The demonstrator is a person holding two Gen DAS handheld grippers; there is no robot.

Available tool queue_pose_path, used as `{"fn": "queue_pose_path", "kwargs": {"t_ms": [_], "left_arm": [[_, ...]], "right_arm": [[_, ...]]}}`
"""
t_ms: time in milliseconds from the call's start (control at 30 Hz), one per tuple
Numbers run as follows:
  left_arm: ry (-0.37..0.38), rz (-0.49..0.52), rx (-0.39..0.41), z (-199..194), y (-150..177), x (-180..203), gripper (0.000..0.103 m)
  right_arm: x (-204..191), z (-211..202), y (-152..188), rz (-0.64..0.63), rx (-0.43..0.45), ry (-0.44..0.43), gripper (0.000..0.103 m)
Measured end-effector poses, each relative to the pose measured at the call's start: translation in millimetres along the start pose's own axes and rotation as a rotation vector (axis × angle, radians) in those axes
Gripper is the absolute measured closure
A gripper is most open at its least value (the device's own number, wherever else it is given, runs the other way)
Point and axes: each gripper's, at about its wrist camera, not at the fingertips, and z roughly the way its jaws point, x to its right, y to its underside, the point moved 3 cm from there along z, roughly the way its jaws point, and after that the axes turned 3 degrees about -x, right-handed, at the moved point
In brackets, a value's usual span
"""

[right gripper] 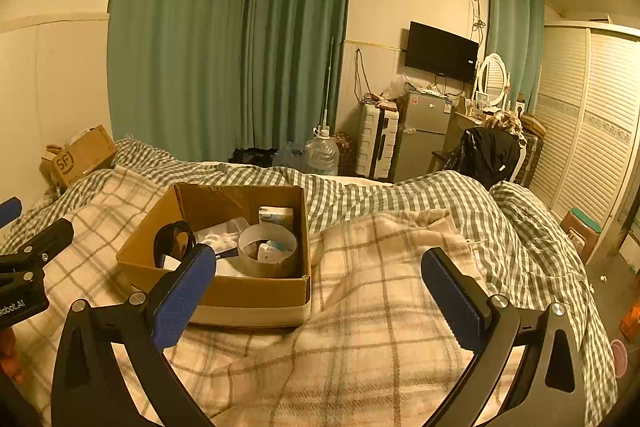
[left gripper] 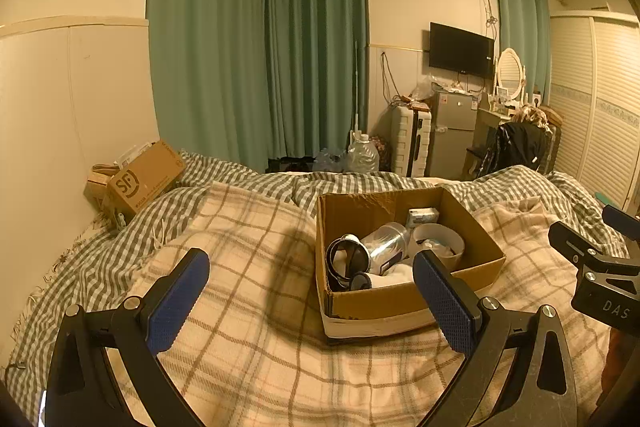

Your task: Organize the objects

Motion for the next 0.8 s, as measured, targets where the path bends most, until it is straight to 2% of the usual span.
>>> {"fn": "queue_pose_path", "kwargs": {"t_ms": [800], "left_arm": [[-0.018,0.001,-0.005,-1.3,-0.4,-1.0,0.0]], "right_arm": [[0.0,4.7,1.4,-0.002,-0.015,0.013,0.0]]}}
